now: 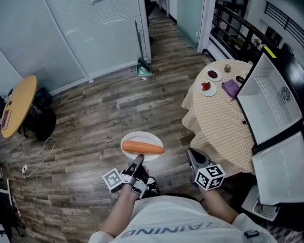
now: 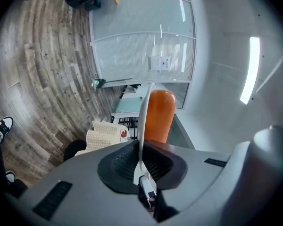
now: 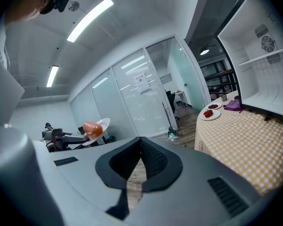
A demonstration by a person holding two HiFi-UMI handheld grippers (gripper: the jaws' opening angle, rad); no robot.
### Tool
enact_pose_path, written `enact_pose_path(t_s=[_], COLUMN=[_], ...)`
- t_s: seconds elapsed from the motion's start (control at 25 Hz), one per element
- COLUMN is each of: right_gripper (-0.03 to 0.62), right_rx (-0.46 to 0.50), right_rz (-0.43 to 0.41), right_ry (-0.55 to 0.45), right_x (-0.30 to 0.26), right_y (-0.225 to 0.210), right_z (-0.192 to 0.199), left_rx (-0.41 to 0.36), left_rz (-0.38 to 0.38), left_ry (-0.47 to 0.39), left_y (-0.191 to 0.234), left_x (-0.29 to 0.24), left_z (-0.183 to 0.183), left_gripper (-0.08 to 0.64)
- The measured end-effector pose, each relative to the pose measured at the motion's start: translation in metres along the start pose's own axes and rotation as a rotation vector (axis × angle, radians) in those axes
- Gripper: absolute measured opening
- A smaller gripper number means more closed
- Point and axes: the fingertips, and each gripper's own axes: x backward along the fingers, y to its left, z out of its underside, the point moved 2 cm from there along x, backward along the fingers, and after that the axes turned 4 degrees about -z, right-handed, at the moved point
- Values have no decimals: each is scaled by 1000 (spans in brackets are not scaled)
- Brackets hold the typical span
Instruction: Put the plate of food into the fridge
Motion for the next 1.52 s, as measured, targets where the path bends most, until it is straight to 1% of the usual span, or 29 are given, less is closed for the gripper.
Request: enact_pose_path(t_s=[0.24,0.36,0.44,0.56,0.68,0.84,0.96,1.08,1.16,1.32,1.44,1.52], right_gripper=[23,23,23,23,23,23,23,23,23,23,23,23], right_rx=[-9,-11,-10,-1,-5,-29,-49,-70,-82,-97,-117,-135], right_rz=[92,137,164,187,226,289,312,337,356,393,444,483], right_ry=[-3,-15,-21,-9,7,-2,-19,-49,-73,-96,-106,-121], right_x=[-38,-55,-65,-73,-72,-65,-65,-64,-58,-41,-19,-5], right_y=[1,-2,-3,-3,-15,-44,-69,-97,-121,-174,-212,-232], right_z=[-7,-14,-19,-21,-21,-28,-34,-45,-56,-75,-83,-88], left_rx=[3,13,4,6,21,20,-4,-12,-13,-49,-38,-49], left_rz=[-3,0,-3,8,8,-7,-11,-11,-9,0,4,-4], left_ry=[67,107,141,178,210,282,337,373,400,451,495,543], left_y=[5,8,10,13,19,23,19,10,2,-10,-16,-20], left_x=[-32,-50,-60,-79,-103,-139,-171,-207,-232,-291,-329,-352], left_z=[-52,-73,-84,-93,-93,-79,-68,-57,-43,-13,16,36], left_gripper=[28,28,28,28,28,28,28,28,28,28,28,28])
